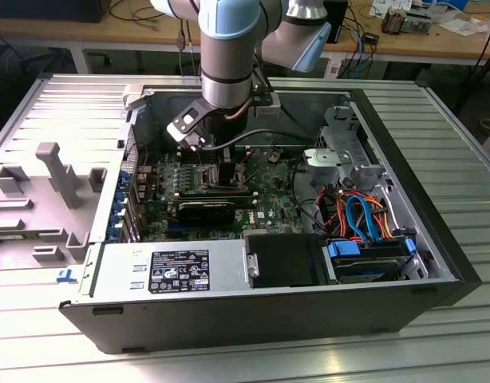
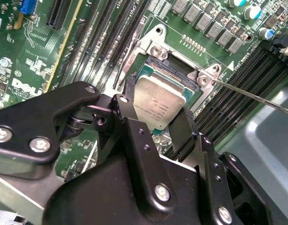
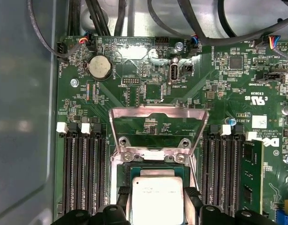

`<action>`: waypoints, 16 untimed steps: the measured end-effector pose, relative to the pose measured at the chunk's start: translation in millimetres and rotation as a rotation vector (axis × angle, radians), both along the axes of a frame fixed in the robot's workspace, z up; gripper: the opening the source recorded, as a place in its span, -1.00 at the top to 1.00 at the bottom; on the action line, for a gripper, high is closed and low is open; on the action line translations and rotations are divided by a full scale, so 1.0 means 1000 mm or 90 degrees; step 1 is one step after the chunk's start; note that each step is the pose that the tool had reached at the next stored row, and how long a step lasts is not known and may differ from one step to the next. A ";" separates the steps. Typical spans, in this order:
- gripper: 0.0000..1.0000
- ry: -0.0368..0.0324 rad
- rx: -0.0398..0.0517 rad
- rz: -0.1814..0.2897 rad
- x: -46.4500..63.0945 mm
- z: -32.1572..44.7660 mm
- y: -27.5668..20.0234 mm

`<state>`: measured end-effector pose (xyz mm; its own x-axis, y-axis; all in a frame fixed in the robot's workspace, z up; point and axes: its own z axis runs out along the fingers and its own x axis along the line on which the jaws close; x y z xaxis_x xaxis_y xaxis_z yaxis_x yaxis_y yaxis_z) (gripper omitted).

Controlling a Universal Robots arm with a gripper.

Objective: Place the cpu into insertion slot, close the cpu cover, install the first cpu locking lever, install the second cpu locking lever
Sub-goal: 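Place the cpu into insertion slot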

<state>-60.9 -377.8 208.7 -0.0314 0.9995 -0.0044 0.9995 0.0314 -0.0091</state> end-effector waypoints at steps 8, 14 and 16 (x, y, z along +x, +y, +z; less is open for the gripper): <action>-0.08 0.0001 -0.0001 -0.002 -0.002 -0.0038 0.0004; -0.08 0.0000 0.0001 -0.003 -0.002 -0.0059 0.0004; -0.08 0.0001 -0.0001 -0.004 -0.002 -0.0062 0.0004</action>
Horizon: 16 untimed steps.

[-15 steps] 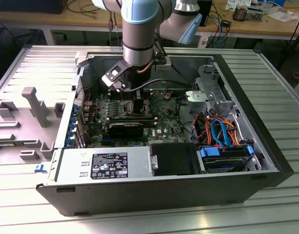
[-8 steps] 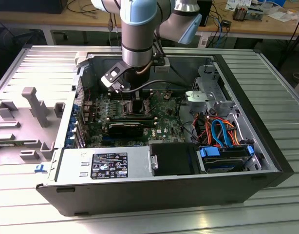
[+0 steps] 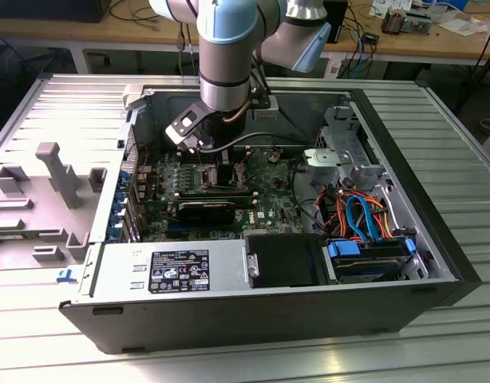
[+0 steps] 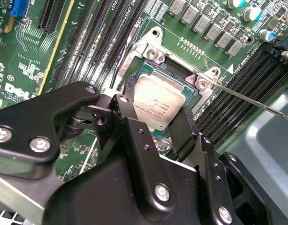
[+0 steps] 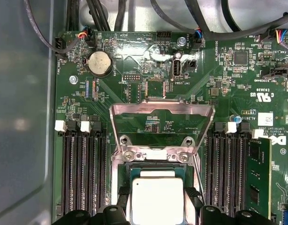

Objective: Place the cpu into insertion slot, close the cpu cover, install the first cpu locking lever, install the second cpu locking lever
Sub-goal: 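Place the cpu into insertion slot, then close the cpu cover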

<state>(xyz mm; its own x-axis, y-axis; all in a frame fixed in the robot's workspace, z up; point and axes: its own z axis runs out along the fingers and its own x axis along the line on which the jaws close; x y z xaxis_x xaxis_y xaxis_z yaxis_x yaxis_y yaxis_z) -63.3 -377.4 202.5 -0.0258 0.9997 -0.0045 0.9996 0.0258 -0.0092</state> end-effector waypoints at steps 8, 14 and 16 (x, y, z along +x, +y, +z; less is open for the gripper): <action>-0.08 -0.0001 0.0001 -0.002 0.002 -0.0010 0.0000; -0.23 -0.0001 0.0002 -0.002 0.003 -0.0011 0.0001; -0.23 -0.0001 0.0001 -0.002 0.003 -0.0010 0.0000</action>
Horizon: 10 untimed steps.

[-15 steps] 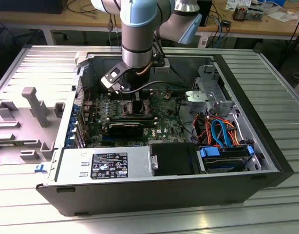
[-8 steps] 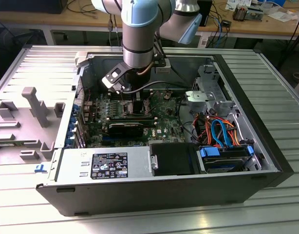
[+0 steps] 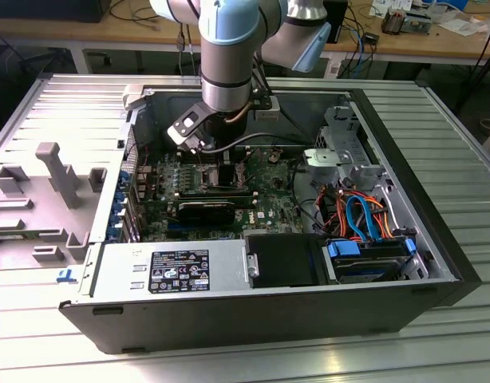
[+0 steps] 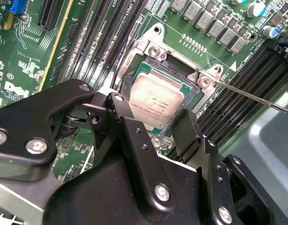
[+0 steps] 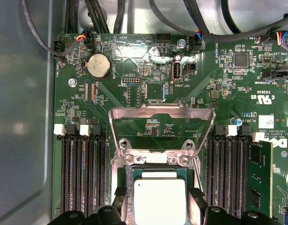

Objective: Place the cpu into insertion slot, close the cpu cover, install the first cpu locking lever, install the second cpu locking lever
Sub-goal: 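Close the cpu cover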

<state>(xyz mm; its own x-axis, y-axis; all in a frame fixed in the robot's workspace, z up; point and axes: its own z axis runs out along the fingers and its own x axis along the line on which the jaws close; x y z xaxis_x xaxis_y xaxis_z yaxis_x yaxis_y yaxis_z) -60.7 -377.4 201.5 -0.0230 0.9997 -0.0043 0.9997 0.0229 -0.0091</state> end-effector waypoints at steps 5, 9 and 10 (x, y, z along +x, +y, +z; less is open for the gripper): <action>-0.23 0.0000 -0.0001 0.000 0.000 0.0000 0.0015; -0.23 0.0000 -0.0001 -0.001 0.000 -0.0001 0.0029; -0.23 0.0000 0.0000 -0.001 0.000 -0.0001 0.0029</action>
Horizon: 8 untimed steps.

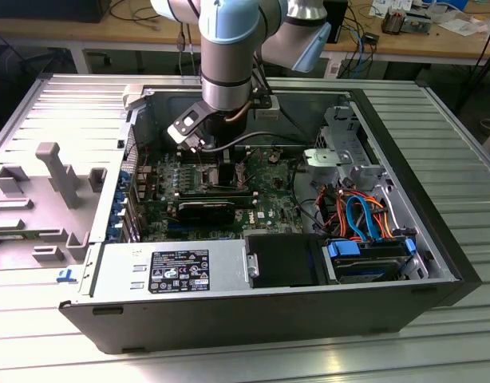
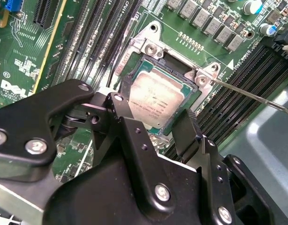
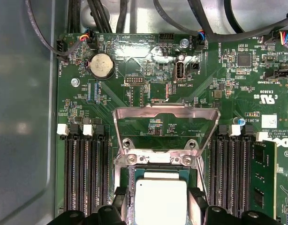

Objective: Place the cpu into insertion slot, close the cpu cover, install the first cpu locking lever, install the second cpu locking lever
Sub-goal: 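Close the cpu cover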

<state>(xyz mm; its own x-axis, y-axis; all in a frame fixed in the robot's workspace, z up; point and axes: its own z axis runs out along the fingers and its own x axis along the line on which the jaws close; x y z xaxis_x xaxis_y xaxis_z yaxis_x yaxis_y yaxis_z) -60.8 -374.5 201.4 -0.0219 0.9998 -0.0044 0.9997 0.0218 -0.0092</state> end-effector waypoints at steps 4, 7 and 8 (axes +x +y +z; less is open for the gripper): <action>-0.23 0.0000 0.0000 0.005 0.001 0.0000 -0.0001; -0.23 0.0000 -0.0005 0.015 0.002 0.0000 -0.0001; -0.23 0.0000 -0.0005 0.017 0.002 0.0000 -0.0001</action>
